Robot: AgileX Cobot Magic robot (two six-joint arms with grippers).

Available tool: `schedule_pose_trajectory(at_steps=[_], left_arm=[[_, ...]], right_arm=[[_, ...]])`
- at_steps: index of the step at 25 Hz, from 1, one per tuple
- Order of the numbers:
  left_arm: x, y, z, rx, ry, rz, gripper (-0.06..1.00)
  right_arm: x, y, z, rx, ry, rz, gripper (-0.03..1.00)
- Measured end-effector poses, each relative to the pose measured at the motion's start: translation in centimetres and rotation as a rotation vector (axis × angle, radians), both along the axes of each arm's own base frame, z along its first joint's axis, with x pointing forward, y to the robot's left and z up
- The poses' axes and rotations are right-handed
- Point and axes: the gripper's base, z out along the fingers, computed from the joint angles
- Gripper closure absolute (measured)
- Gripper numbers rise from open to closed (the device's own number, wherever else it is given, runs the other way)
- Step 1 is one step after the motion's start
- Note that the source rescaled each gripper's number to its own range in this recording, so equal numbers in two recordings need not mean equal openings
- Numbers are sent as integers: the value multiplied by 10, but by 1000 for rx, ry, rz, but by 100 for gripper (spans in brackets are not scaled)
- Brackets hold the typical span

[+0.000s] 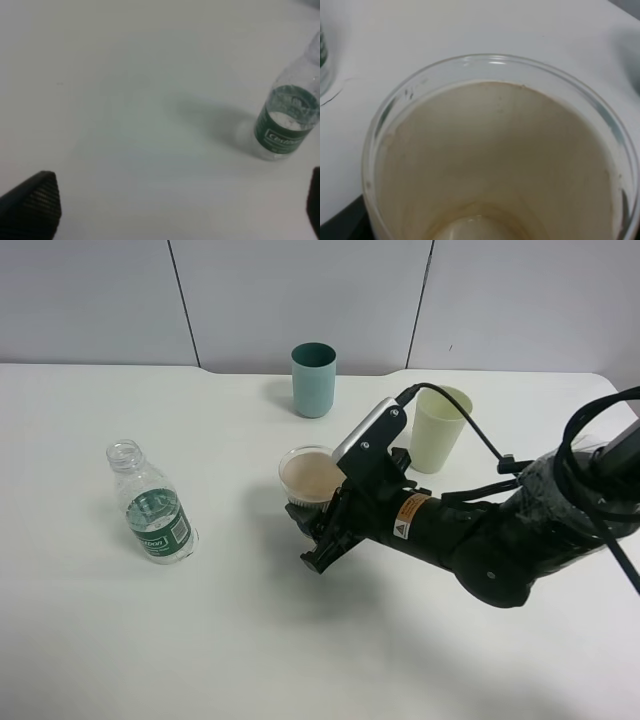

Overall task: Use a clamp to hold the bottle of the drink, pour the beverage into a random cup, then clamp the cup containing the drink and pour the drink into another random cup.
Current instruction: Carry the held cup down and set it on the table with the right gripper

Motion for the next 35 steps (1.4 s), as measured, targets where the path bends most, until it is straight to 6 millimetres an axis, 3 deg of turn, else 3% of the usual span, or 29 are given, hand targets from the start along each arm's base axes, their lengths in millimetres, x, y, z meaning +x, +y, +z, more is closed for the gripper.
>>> schedule_pose_trajectory(at_steps=[11,15,20,35], left_arm=[[0,0,0,0,0,0,-6],[0,0,0,0,0,0,-6],[0,0,0,0,0,0,-6],[0,0,0,0,1,0,-6]], right_arm=[[8,-10,3,54,-6,-162,97],[8,-10,1,52,-5,-167,97],[7,-11,-16,19,19,-170,97],[8,-11,-21,34,-10,-172,97]])
